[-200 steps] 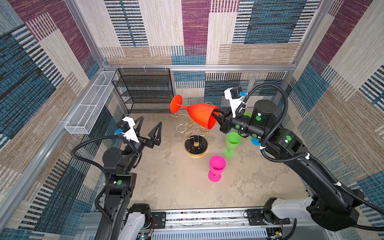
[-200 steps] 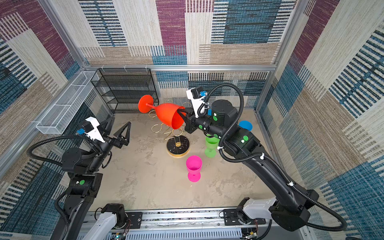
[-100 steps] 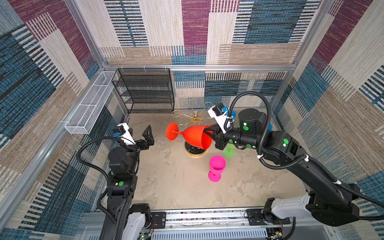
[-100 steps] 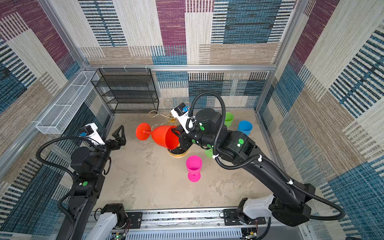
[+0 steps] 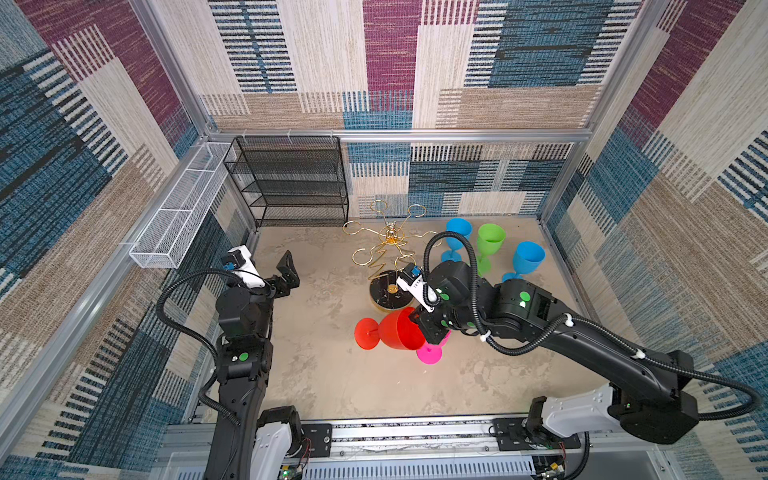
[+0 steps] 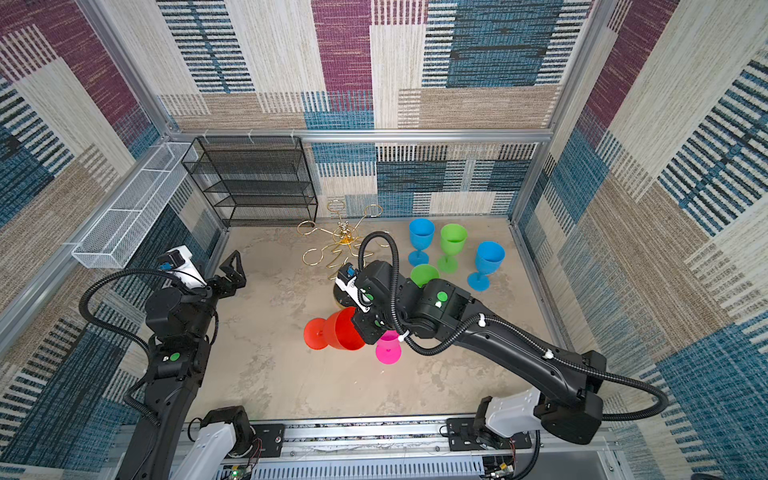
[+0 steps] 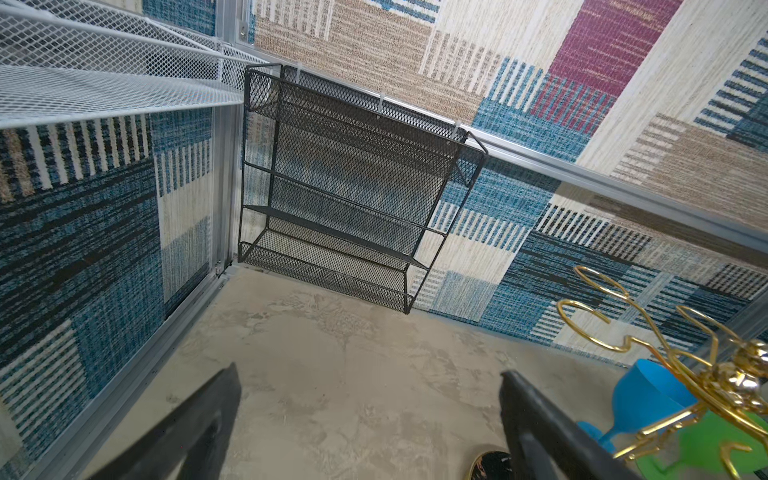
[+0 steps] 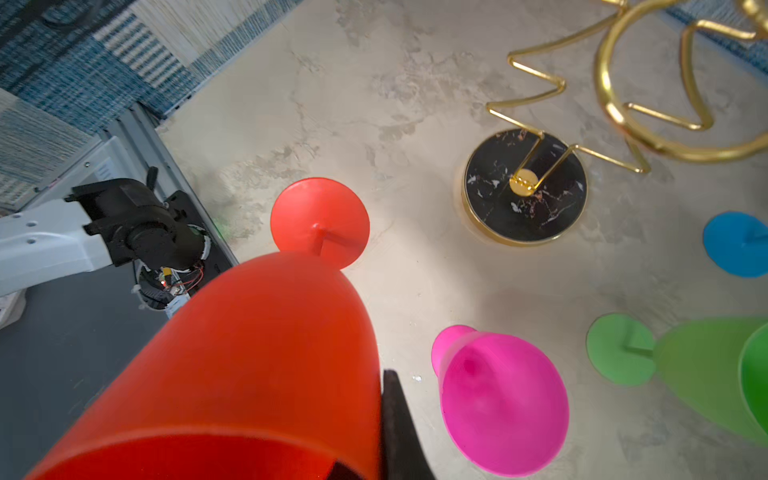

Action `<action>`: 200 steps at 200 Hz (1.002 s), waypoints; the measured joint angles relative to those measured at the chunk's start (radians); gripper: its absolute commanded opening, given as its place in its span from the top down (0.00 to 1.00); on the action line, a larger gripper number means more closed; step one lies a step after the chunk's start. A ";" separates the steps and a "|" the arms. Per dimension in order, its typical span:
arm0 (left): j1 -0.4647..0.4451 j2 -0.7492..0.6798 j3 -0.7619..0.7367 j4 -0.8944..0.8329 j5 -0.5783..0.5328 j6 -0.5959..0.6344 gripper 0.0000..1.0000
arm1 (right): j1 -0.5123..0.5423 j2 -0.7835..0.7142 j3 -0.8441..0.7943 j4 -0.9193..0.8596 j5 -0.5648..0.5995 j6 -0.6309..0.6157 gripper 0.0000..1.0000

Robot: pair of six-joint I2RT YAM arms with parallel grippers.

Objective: Take the wine glass off the wine glass rack
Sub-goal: 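Lower the red glass upright onto the table beside the magenta glass with the right gripper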

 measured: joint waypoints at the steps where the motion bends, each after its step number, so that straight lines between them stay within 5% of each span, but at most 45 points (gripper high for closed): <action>1: 0.000 0.000 0.000 0.001 0.000 0.000 0.01 | 0.000 0.004 0.001 -0.003 0.001 0.003 1.00; 200: 0.015 -0.013 -0.084 0.086 0.023 0.000 0.01 | 0.001 0.336 0.080 -0.150 0.111 0.111 0.91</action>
